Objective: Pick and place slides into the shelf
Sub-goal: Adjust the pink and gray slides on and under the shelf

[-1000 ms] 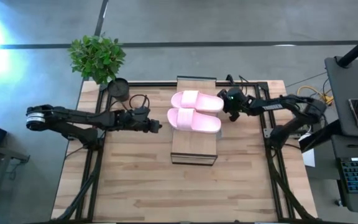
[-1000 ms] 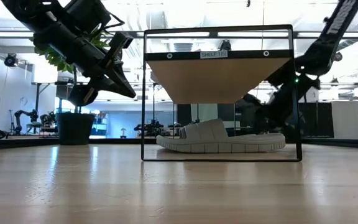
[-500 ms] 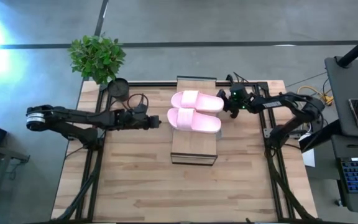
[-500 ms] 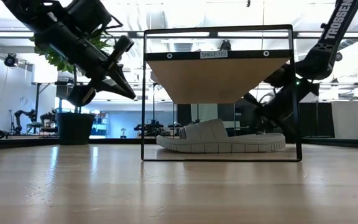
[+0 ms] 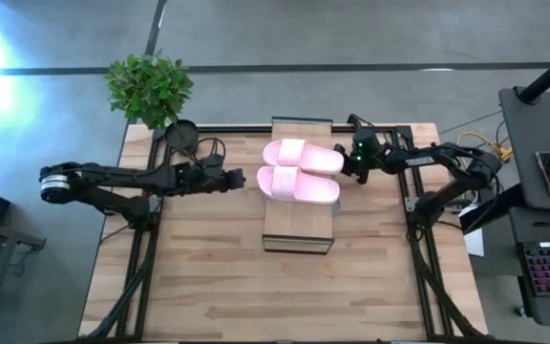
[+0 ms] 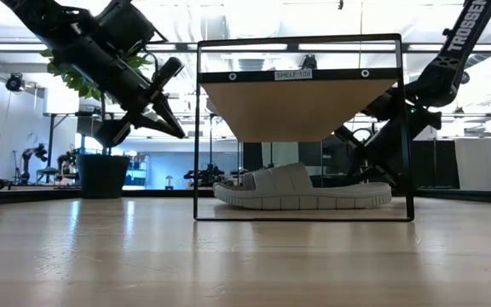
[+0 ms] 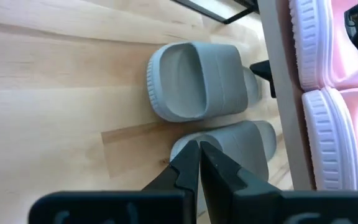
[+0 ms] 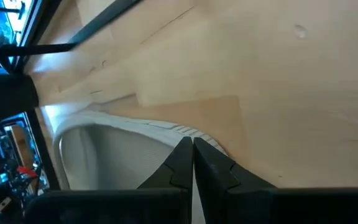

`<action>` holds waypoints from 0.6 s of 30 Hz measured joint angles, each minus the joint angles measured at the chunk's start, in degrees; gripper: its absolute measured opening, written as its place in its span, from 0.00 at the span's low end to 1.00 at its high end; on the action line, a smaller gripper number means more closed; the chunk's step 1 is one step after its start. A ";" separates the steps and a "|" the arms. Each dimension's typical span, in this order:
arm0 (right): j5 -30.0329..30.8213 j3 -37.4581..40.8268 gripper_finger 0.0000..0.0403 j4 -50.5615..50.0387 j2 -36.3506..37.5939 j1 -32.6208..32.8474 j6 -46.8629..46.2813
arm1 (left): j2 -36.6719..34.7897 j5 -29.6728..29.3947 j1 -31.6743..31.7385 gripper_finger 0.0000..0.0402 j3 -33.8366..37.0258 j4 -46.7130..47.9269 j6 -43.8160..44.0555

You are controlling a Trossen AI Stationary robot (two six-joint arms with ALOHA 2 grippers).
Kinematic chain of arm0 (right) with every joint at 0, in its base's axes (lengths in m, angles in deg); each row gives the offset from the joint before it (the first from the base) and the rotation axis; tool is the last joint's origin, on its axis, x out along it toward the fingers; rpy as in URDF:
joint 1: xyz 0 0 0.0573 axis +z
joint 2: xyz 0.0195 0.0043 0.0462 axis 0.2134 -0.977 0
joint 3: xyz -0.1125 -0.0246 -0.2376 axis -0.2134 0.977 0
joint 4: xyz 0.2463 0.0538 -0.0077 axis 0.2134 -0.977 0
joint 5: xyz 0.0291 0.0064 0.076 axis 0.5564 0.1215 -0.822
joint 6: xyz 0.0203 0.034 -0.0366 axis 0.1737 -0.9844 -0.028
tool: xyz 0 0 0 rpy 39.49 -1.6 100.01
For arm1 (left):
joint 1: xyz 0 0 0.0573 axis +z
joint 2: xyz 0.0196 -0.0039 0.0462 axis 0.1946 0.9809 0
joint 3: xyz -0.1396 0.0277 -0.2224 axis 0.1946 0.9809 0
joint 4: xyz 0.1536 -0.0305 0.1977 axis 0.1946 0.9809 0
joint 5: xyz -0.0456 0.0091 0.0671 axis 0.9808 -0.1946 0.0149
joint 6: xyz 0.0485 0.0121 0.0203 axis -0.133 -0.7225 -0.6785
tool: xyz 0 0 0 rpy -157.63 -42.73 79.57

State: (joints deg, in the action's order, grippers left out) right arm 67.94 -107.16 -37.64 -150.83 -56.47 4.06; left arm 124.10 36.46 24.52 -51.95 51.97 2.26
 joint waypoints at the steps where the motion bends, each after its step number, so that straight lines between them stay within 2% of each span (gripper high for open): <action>1: 0.97 0.02 0.02 -0.20 0.38 0.01 -0.17 | 0.00 0.00 0.00 0.00 0.00 0.04 -0.02; 7: 10.08 0.11 0.02 -0.41 5.86 -0.01 -1.49 | 0.00 -0.24 0.13 0.00 0.56 4.46 -2.18; 13: 9.53 0.11 0.02 -2.00 11.71 0.30 0.17 | -0.92 -4.62 -0.63 0.00 5.37 7.78 -4.61; 18: 10.81 0.11 0.02 -4.30 15.92 0.39 3.11 | -5.94 -5.98 -5.60 0.00 11.31 7.71 -8.65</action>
State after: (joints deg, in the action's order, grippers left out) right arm 78.75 -107.05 -41.94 -134.91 -56.08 7.18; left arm 118.16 30.48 18.92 -40.64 59.68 -6.38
